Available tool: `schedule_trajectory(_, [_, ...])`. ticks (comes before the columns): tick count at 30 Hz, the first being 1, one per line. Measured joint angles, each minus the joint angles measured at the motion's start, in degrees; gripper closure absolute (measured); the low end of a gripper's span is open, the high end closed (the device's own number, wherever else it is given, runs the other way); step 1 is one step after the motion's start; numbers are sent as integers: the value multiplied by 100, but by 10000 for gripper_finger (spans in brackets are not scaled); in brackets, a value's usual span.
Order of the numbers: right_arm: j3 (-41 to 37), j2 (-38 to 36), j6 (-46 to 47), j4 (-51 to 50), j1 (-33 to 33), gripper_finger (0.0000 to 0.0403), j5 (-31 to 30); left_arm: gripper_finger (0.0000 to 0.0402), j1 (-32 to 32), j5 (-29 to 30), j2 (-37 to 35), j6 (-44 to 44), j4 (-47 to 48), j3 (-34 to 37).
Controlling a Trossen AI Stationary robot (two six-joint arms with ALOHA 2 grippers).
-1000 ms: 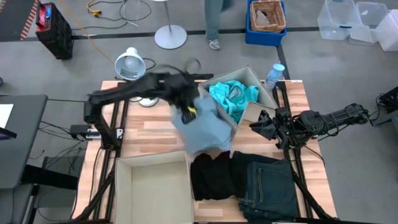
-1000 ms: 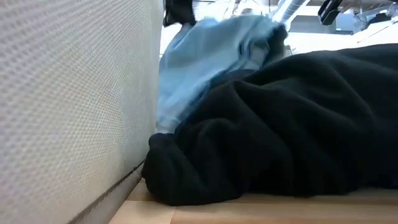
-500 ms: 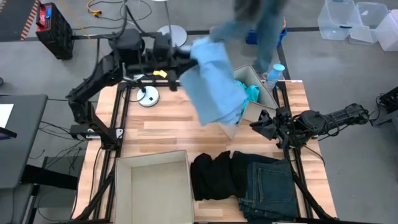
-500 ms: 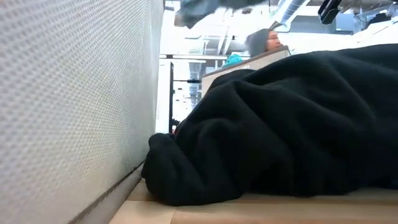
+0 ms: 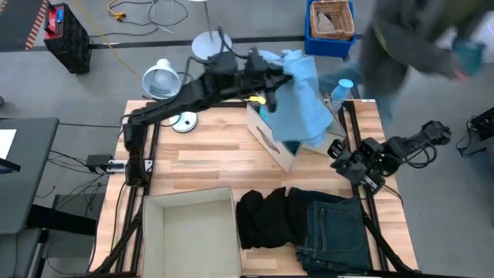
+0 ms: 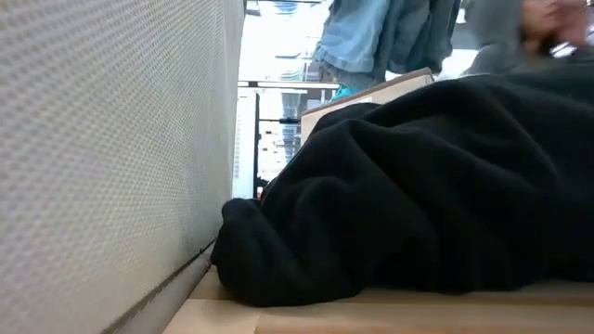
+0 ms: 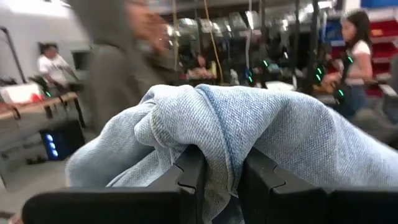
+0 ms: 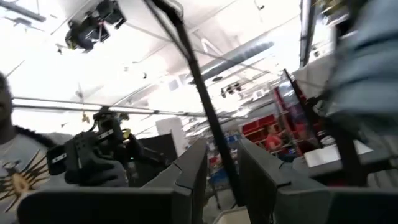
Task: Sort clothes
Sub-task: Put the light blue pants into the top laundry organizer
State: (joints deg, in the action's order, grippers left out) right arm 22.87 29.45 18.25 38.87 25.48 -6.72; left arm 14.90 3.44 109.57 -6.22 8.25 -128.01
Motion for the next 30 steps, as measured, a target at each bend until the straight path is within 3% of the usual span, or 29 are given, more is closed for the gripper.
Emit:
schedule_trajectory(4, [0,13,-33,-28,169,294,-54,347,117,-199,398,-45,-935,-5])
schedule_trajectory(8, [0,13,-32,-48,193,294,-65,347,194,-305,607,264,-835,-9])
schedule_trajectory(11, [0,11,-34,-54,192,294,-70,347,233,-280,686,348,-110,-9])
schedule_trajectory(16, [0,12,-38,-77,170,294,-75,347,259,556,787,278,1719,-31])
schedule_trajectory(22, [0,11,-34,-67,124,294,-97,347,287,629,937,901,2958,-41])
schedule_trajectory(24, [0,8,-32,-39,87,294,-96,347,285,503,960,1125,3434,-35])
schedule_trajectory(30, [0,7,15,-19,-31,294,-96,347,241,-686,1048,1183,3966,-20])
